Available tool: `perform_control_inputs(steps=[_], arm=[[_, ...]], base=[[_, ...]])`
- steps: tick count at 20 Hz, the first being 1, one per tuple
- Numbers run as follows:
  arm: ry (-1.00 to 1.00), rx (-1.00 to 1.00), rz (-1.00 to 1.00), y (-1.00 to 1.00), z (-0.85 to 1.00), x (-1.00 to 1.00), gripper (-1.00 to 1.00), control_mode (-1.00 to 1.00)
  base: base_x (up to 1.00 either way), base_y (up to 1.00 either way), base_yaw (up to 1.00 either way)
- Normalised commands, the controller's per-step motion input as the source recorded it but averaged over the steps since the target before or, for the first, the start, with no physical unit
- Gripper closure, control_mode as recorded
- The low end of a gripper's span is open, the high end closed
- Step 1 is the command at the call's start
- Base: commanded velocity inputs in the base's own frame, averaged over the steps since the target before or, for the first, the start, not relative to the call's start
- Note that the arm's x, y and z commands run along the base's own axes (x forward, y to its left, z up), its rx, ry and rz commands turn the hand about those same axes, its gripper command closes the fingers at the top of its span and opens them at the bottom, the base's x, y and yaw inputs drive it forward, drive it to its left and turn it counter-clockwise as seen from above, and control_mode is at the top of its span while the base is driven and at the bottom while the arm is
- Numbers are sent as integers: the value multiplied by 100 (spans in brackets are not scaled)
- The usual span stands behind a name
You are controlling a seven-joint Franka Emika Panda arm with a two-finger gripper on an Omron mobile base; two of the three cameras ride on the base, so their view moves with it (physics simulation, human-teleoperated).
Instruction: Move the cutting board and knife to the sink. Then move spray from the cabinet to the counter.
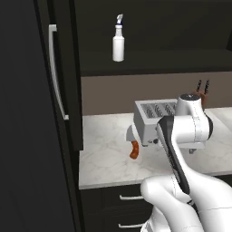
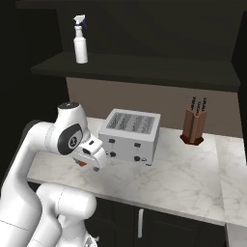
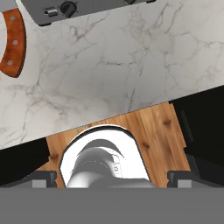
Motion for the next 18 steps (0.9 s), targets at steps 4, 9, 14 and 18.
perform_control_inputs(steps=[4, 9, 14, 18], arm=[[0, 0, 0, 0, 0, 0, -100, 100], [0, 0, 0, 11, -4, 0, -100, -100], [0, 0, 0, 45, -10, 13, -100, -100], [0, 0, 0, 57, -8, 23, -100, -100]], base=[[-1, 0, 0], [-3, 7, 0], [0, 0, 0], [0, 0, 0]])
